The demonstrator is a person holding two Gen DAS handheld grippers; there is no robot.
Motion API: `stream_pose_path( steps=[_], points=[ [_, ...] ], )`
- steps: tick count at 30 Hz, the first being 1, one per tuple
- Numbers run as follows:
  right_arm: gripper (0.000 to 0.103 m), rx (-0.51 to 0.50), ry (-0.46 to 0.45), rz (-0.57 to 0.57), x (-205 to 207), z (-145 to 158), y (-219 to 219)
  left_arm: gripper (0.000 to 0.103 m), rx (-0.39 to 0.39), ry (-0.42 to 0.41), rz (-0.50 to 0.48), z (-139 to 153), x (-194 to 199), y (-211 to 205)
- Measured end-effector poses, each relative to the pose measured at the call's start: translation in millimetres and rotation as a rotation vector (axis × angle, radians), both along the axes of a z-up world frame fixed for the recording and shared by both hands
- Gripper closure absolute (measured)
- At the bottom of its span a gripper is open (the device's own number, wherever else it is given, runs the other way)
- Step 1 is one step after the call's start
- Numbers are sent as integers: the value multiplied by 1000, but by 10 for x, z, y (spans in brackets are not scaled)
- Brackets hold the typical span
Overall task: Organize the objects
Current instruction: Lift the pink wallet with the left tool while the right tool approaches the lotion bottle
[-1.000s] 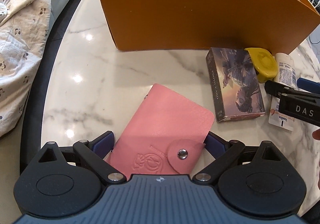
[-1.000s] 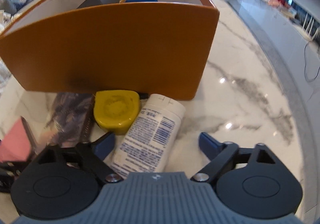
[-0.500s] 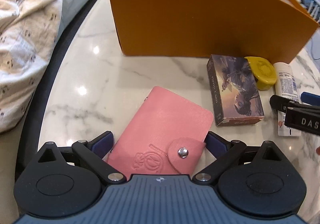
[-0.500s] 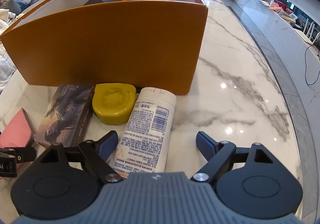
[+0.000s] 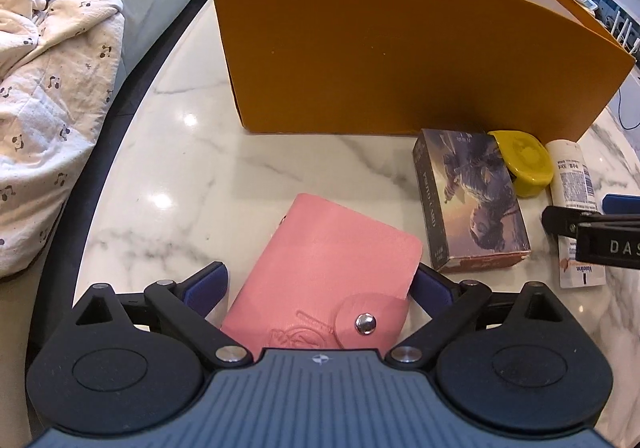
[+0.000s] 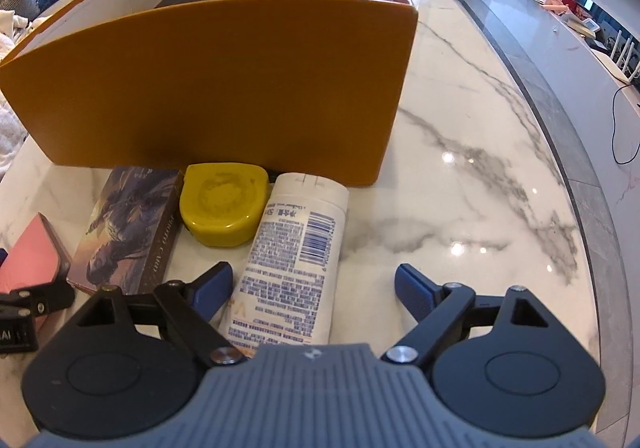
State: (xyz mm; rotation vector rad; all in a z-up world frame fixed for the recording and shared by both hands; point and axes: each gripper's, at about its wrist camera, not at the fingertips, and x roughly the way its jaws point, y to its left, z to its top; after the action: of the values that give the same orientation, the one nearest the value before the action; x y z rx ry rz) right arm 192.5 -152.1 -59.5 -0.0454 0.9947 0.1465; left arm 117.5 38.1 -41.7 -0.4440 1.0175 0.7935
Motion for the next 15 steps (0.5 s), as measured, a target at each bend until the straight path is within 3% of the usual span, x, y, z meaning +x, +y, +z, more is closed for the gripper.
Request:
stream_pose_path(
  steps=[3,4,5,7,15],
  points=[
    [24,-2,2,20,-19,33,-29,0,2,0,-30,-29,-13,25],
    [32,-4,0,26,-33,49,-38,2,7,-4,-29,-28,-21,48],
    [42,-5,-2,35,-48,61,-45,11,12,-8,-22,-17,-27,72],
    [50,-9,-6,52,-67,81,-50,10,5,-4,-12,-4,-23,118],
    [50,-11,-30,78,-118,65,-49,11,11,0,-16,5,-25,58]
  ],
)
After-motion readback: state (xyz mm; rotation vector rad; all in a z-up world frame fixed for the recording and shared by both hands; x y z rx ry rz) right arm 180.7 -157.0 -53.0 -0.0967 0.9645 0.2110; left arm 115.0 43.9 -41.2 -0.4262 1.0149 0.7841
